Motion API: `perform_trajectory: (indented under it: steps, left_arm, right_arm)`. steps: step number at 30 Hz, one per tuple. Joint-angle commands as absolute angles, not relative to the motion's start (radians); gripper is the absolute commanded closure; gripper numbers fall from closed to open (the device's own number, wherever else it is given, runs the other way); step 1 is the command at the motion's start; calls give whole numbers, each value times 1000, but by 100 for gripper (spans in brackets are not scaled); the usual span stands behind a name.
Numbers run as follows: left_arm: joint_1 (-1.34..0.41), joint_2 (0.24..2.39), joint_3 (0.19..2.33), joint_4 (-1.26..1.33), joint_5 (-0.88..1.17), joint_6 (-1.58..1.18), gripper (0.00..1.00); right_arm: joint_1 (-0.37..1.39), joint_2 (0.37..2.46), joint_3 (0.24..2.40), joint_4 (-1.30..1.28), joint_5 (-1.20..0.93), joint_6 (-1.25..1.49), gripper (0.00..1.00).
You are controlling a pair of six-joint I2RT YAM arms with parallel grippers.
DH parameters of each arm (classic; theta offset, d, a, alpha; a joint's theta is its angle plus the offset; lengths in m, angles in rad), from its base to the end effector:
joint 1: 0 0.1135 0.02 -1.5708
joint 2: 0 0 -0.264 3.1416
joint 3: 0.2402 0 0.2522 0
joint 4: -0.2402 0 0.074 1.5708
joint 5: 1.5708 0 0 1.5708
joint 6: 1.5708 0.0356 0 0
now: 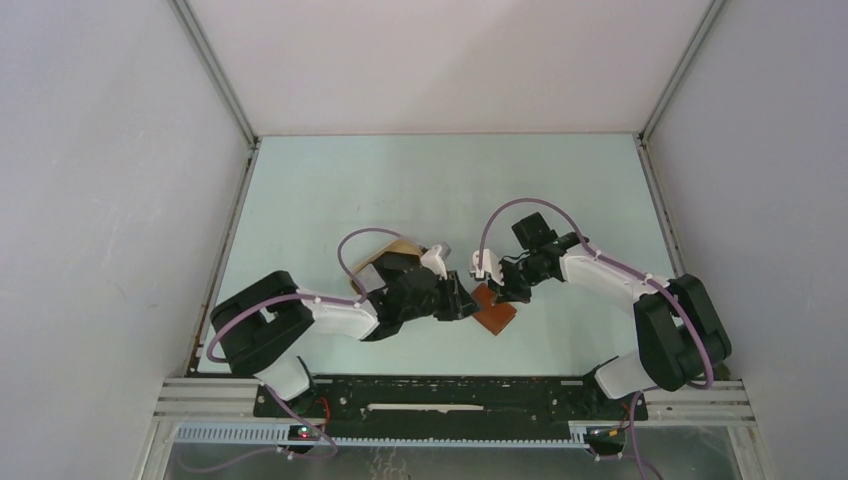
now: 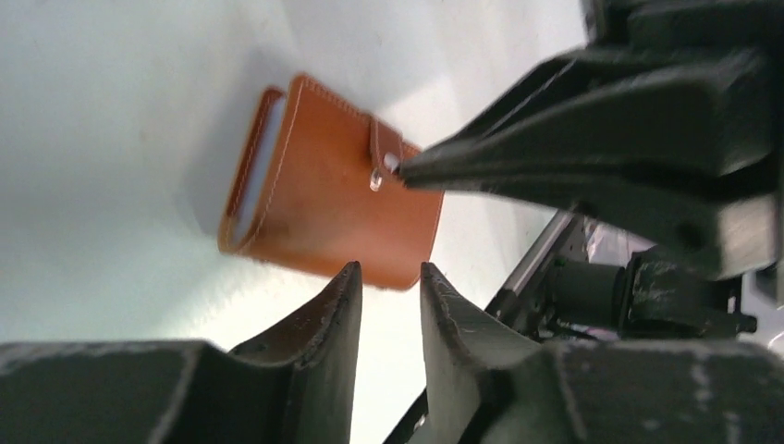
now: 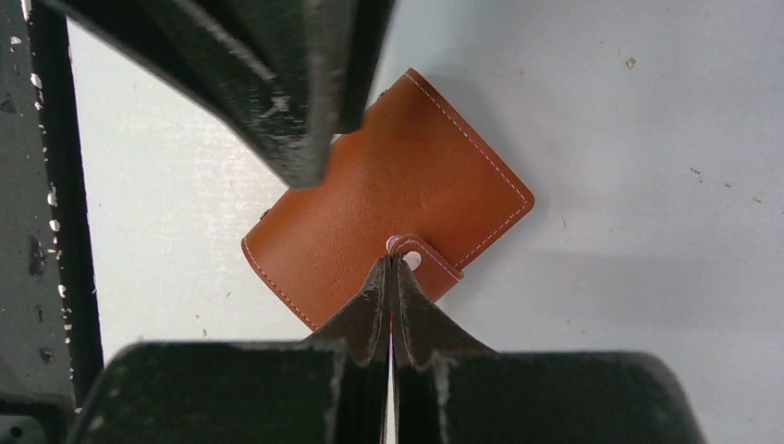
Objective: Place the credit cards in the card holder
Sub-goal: Close the card holder at the center of the board.
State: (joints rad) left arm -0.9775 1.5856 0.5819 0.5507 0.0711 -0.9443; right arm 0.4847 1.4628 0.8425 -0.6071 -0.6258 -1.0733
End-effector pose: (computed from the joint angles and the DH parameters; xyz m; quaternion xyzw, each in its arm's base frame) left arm 0.1682 -0.2539 0.1552 0.0329 0.8469 -0.4516 0.2788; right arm 0.2207 0.1398 0.1855 -0.6960 0.6302 0.2431 0.2435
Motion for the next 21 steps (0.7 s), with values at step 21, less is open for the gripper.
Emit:
perform_trajectory:
  steps: [21]
  left_arm:
    - [-1049, 1790, 546, 678, -63, -1263, 56]
  right_arm:
    - [504, 1439, 859, -606, -684, -1044, 100]
